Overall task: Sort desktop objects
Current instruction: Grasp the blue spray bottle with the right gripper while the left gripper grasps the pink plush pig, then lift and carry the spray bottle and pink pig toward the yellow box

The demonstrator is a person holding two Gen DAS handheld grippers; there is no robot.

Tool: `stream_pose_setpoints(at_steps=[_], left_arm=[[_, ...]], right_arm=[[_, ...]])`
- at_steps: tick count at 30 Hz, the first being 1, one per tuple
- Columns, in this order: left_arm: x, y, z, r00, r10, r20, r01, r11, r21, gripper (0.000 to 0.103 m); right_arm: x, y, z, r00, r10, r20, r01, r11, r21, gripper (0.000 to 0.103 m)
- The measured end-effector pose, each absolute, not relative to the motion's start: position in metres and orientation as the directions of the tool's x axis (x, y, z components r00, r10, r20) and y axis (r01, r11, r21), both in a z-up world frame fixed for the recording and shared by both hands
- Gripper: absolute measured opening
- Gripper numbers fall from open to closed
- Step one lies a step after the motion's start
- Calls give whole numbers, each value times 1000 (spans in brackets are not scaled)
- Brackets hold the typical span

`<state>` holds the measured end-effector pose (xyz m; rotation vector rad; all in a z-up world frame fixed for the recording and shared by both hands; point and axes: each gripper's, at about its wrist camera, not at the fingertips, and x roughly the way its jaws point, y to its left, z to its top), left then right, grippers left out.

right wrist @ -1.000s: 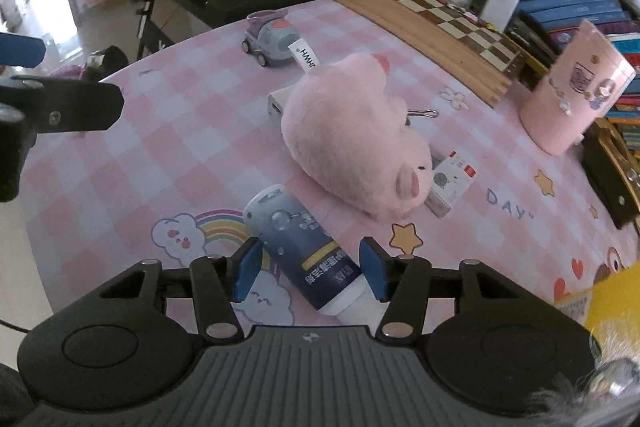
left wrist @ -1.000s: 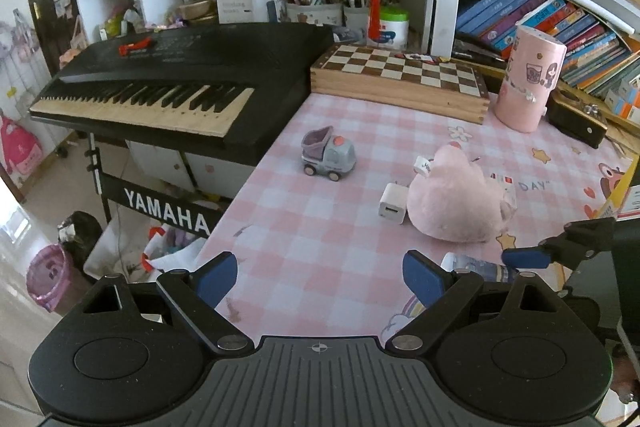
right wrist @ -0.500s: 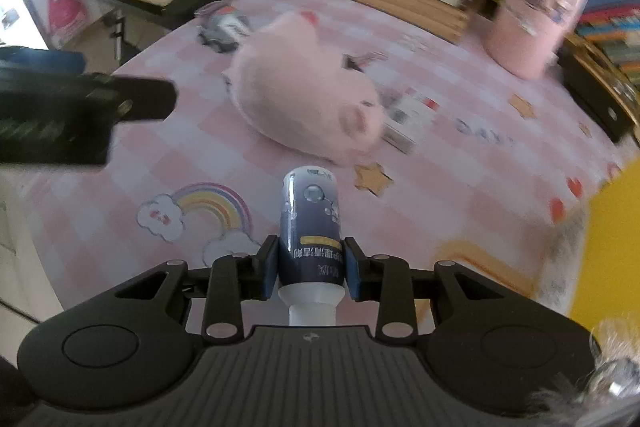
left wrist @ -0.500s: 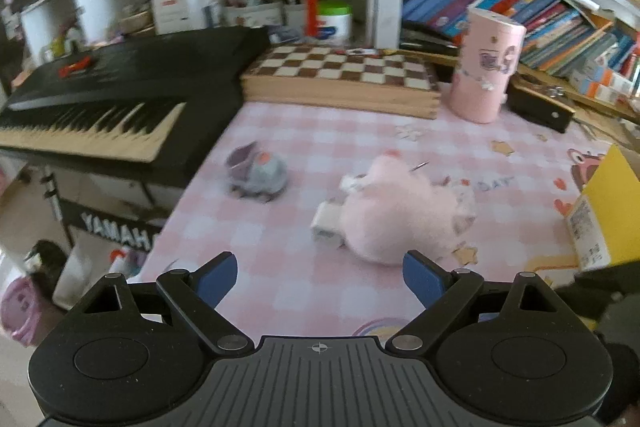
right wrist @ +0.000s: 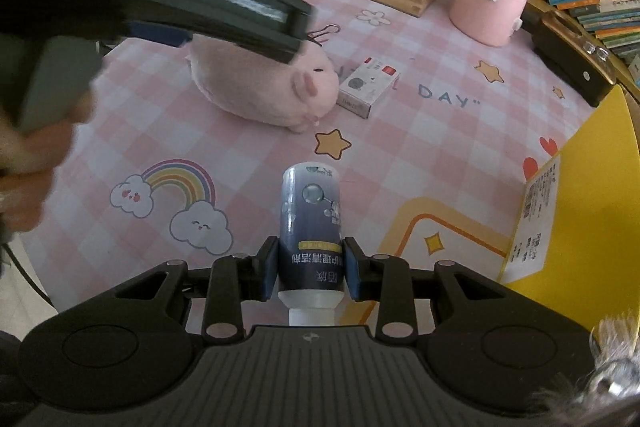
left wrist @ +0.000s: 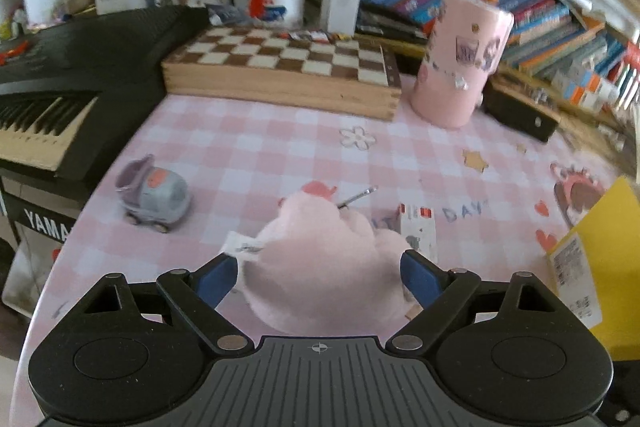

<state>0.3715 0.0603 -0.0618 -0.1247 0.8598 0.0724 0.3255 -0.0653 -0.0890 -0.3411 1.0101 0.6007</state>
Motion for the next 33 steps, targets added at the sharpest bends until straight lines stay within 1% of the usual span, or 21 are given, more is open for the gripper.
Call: stream_pose_setpoints(at_steps=[3, 4, 7, 8, 9, 10, 12, 16, 18, 22, 27, 33], left_arm=[[373, 54, -65, 659, 8, -752, -86, 994, -65, 88], [374, 53, -65, 663, 11, -749, -79, 995, -55, 86], [371, 51, -64, 679, 17, -734, -54, 998, -28, 72], [370, 53, -62, 678, 12, -735, -50, 998, -30, 66], [367, 56, -60, 679, 2, -734, -49, 998, -42, 63], [365, 59, -57, 682, -7, -731, -52, 997, -58, 57], [353, 68, -48, 696, -12, -718, -75, 993, -89, 52], [324, 88, -30, 731, -5, -682, -130, 981, -147, 52], [307, 96, -22, 741, 14, -672, -156, 976, -151, 52], [282, 110, -16, 734, 42, -677, -185, 973, -141, 52], [252, 124, -10, 740, 40, -672, -228, 954, -195, 53], [225, 127, 1, 765, 29, -643, -215, 954, -212, 53]], right_arm=[[329, -64, -91, 387, 310, -868, -612, 791, 10, 31], [331, -63, -92, 388, 312, -867, -610, 793, 12, 31], [332, -60, -92, 395, 313, -864, -606, 795, 11, 32], [333, -59, -92, 396, 314, -863, -606, 795, 11, 32], [333, -58, -92, 398, 315, -861, -607, 795, 11, 32], [333, -58, -92, 399, 317, -860, -607, 795, 12, 32], [334, -57, -93, 401, 320, -858, -605, 796, 14, 32], [336, -58, -92, 406, 335, -850, -589, 807, 37, 31], [336, -60, -90, 413, 349, -842, -568, 821, 62, 31], [334, -63, -80, 427, 360, -829, -541, 837, 85, 31], [321, -61, -63, 440, 379, -814, -542, 835, 95, 31], [291, -62, -38, 471, 404, -784, -531, 840, 114, 31]])
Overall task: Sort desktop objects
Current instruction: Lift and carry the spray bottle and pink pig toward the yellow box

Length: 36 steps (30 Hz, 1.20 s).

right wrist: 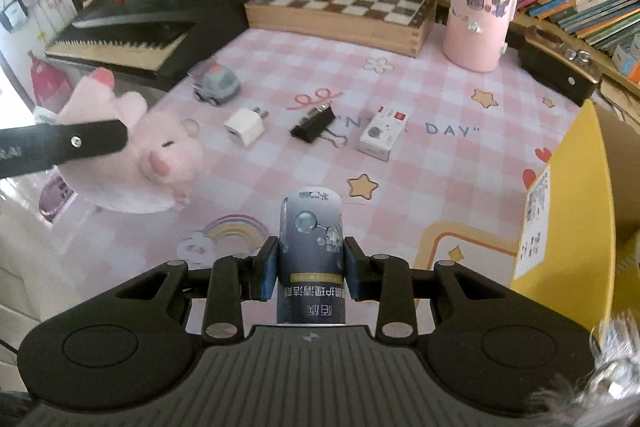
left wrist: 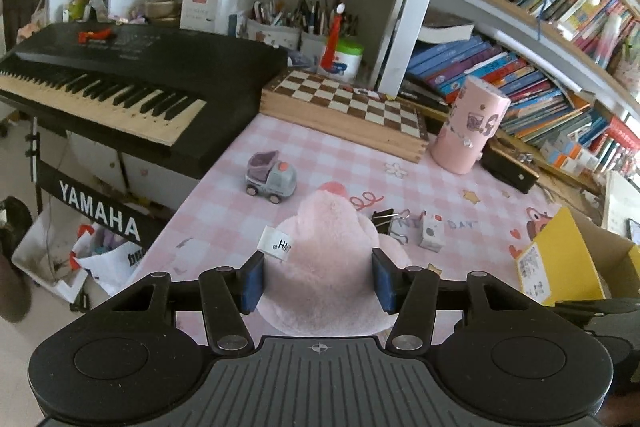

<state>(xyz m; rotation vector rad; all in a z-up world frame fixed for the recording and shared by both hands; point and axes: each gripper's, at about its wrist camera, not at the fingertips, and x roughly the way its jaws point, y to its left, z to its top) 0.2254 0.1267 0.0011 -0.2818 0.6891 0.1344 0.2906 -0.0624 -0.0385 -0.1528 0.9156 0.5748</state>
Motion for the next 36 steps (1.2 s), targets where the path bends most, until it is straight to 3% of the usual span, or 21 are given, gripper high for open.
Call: stream_pose_setpoints(at_steps=[12, 36], left_arm=[[160, 120, 22, 824, 63, -563, -152, 982, -113, 53], [27, 149, 22, 828, 18, -561, -95, 989, -109, 53]], right_arm=[[215, -64, -3, 601, 382, -702, -484, 873, 60, 31], [71, -40, -3, 604, 391, -694, -460, 882, 97, 31]])
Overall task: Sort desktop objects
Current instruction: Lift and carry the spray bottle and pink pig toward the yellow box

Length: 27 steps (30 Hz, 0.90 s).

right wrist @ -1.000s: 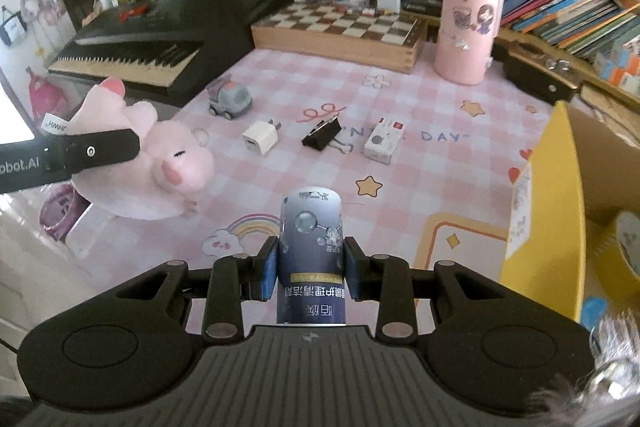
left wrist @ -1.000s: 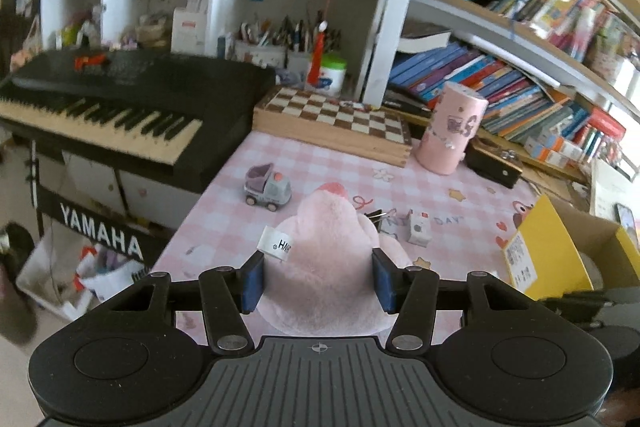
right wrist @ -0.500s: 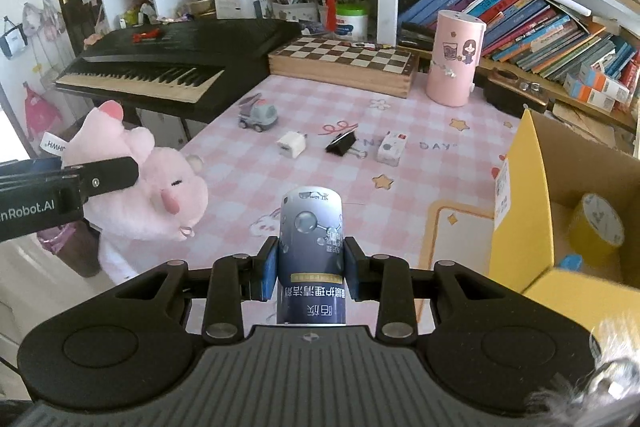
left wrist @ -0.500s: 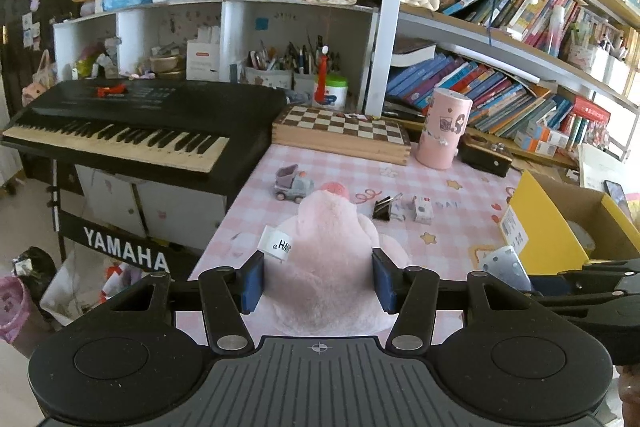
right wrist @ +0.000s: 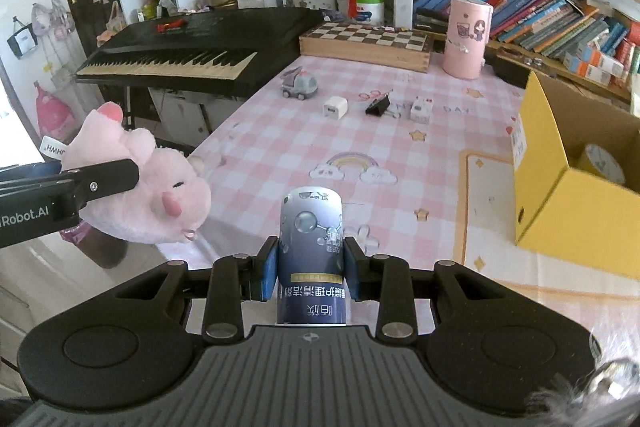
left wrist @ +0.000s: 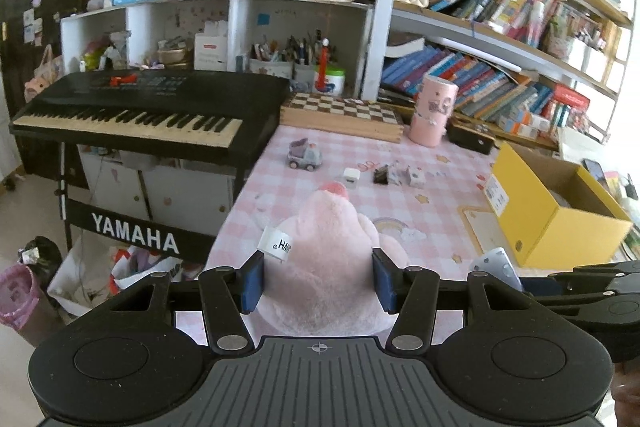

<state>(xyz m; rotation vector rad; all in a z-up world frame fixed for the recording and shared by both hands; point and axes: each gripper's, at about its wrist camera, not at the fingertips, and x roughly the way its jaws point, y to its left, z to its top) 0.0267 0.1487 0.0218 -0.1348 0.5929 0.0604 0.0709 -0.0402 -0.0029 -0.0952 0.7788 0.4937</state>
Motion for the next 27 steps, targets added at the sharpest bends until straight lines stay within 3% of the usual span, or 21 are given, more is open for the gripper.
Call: stream_pose_setpoints(at_steps=[18, 27], left_arm=[[24, 79, 13, 776, -233, -586, 215, 971, -101, 53], [26, 48, 12, 754, -297, -586, 309, 947, -82, 53]], right_arm=[[14, -115, -14, 653, 213, -727, -186, 975, 119, 31], [2, -146, -15, 673, 150, -724, -83, 988, 127, 31]])
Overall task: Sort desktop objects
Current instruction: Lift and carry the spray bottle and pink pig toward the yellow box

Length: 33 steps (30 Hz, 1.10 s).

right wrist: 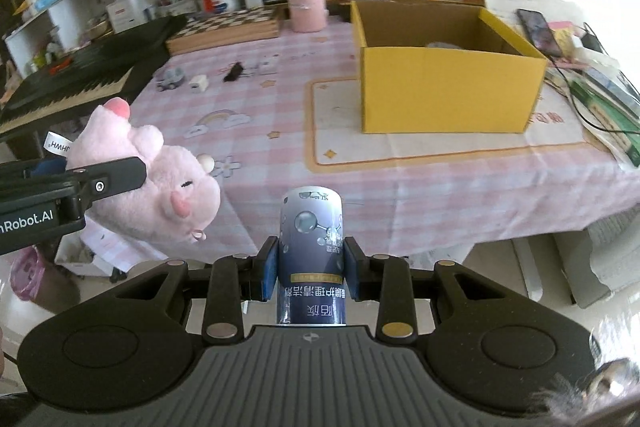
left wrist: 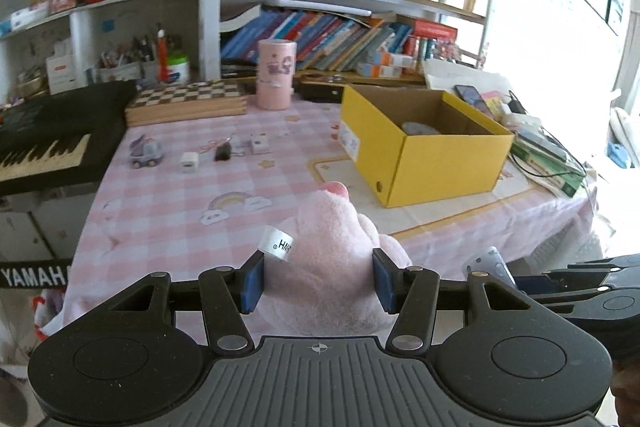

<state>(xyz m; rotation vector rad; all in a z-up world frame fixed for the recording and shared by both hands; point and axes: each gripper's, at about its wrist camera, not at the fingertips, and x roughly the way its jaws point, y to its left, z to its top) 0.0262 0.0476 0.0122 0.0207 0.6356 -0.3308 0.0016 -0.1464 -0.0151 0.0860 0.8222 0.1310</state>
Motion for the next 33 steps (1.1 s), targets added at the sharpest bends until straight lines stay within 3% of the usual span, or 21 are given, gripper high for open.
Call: stream_pose_setpoints(at_steps=[33], left_arm=[[106, -115, -9, 659, -351, -666, 402, 912, -83, 54]], right_arm=[[78, -297, -34, 608, 106, -787, -3, 991, 131, 31]])
